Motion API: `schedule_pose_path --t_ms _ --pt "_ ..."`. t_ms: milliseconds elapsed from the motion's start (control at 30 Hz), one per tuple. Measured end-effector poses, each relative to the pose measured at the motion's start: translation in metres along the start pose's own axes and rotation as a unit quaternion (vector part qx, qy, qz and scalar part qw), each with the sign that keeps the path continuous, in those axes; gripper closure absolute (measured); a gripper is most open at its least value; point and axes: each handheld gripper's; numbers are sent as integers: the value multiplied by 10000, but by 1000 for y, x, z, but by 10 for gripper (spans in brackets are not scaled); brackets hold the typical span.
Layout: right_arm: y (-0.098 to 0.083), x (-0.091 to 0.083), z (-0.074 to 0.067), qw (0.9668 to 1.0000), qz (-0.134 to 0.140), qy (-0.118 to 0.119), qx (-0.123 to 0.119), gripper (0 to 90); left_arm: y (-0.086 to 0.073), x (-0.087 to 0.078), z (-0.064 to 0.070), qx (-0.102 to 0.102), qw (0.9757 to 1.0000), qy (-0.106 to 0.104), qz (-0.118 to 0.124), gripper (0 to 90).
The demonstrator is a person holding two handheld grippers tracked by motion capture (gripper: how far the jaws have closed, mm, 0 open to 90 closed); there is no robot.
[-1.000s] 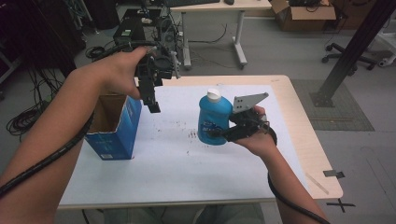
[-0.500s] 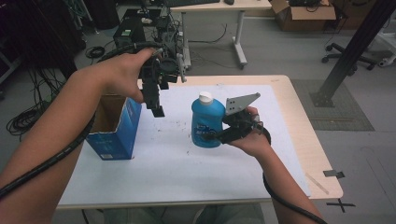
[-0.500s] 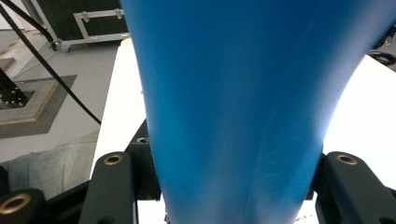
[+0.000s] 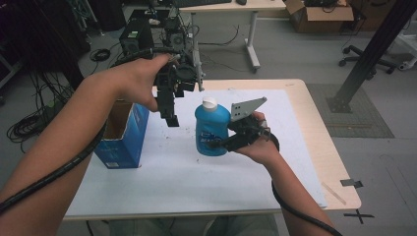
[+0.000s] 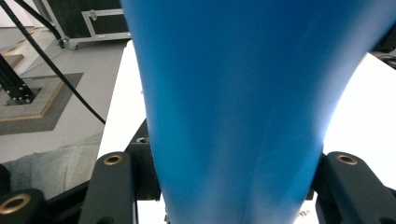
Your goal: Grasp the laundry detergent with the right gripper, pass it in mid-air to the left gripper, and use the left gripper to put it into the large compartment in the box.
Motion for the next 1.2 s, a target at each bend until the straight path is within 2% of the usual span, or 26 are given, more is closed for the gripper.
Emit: schedule_pose_path --t_ms 367,933,1200 --pt "3 15 -2 9999 -56 101 -59 443 5 6 3 49 9999 -116 -60 1" --pt "5 34 -3 9998 -72 171 -27 442 12 13 7 136 9998 -135 -77 1" --pt "6 41 -2 9998 -60 196 -34 442 14 11 8 158 9998 -63 -51 1"
Point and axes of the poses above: each handheld gripper's, and its own axes: x roughly forward along the jaws, y roughly out of its top, z roughly to its right, and after that the axes turned 5 degrees about z, right-handed
